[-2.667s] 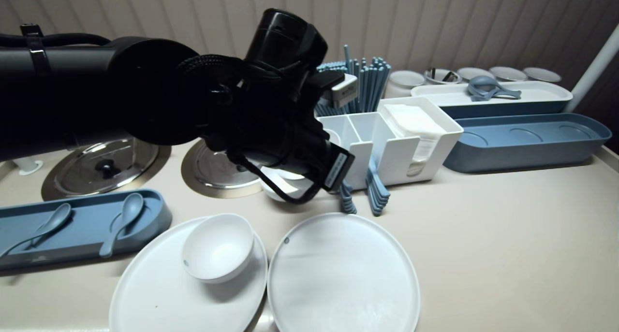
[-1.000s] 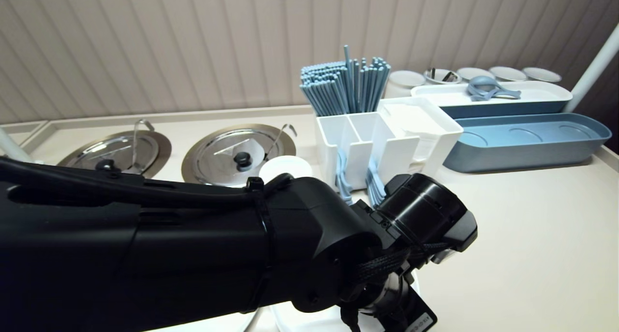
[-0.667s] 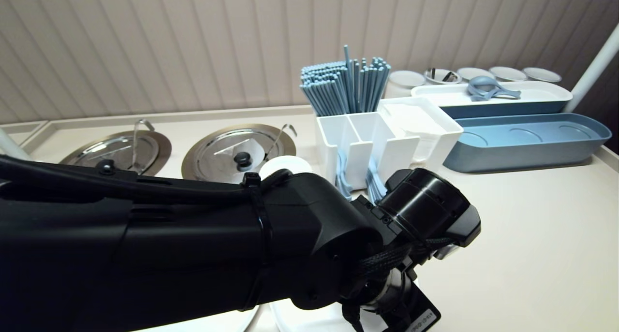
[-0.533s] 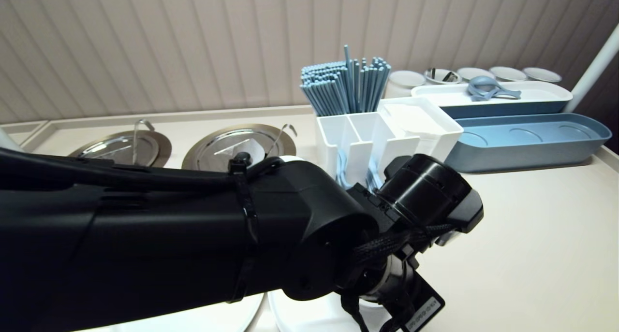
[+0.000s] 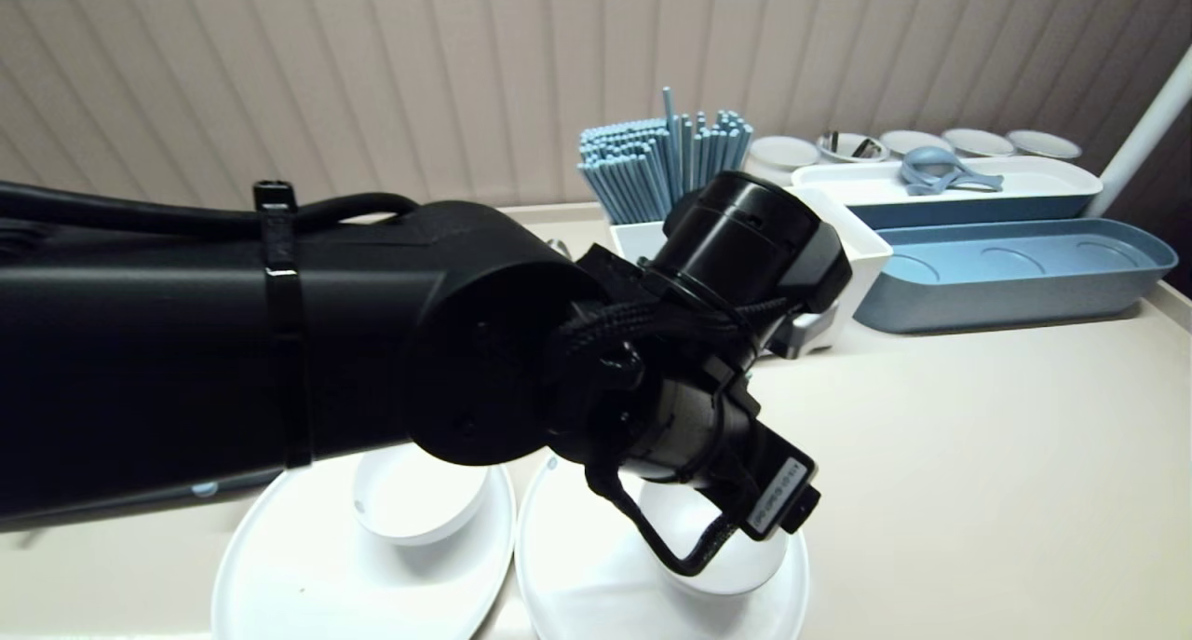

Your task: Pick the spoon and place it in the bowl

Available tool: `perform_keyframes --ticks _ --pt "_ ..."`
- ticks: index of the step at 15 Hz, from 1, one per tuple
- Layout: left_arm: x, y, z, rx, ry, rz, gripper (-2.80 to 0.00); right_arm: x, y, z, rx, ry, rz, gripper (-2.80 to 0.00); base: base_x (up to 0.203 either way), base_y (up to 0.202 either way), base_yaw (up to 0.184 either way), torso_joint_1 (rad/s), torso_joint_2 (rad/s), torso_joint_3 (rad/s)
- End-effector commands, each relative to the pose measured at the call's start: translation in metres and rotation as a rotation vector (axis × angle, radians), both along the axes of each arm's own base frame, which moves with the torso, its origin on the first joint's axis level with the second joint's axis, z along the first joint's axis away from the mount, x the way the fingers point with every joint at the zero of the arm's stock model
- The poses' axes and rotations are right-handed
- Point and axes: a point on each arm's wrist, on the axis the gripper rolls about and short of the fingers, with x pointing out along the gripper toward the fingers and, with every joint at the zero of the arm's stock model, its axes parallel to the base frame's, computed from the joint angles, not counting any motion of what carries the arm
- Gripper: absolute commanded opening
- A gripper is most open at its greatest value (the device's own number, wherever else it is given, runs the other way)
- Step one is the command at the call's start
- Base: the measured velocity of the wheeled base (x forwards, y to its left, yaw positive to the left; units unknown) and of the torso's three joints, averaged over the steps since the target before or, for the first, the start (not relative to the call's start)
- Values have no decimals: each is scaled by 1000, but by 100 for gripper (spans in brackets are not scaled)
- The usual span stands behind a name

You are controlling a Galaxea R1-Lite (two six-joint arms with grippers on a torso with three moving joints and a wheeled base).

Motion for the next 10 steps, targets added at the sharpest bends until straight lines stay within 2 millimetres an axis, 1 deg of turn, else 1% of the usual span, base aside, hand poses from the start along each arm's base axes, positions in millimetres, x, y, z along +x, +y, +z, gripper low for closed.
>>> perform_keyframes --ticks 1,2,4,5,8,10 --pt "3 15 15 -37 -9 40 0 0 0 0 0 1 0 -280 0 0 0 0 0 0" --pt "5 20 16 -42 -6 57 0 0 0 0 0 1 0 -280 0 0 0 0 0 0" --pt "6 20 15 -37 -3 59 0 0 0 0 0 1 0 -280 0 0 0 0 0 0" --pt "7 20 14 -36 -2 59 -280 0 0 0 -1 1 0 -280 0 0 0 0 0 0" --pt "5 24 11 -20 7 62 -280 0 0 0 0 1 0 -280 0 0 0 0 0 0" --pt "8 34 17 -34 0 87 -280 0 0 0 0 1 0 -280 0 0 0 0 0 0"
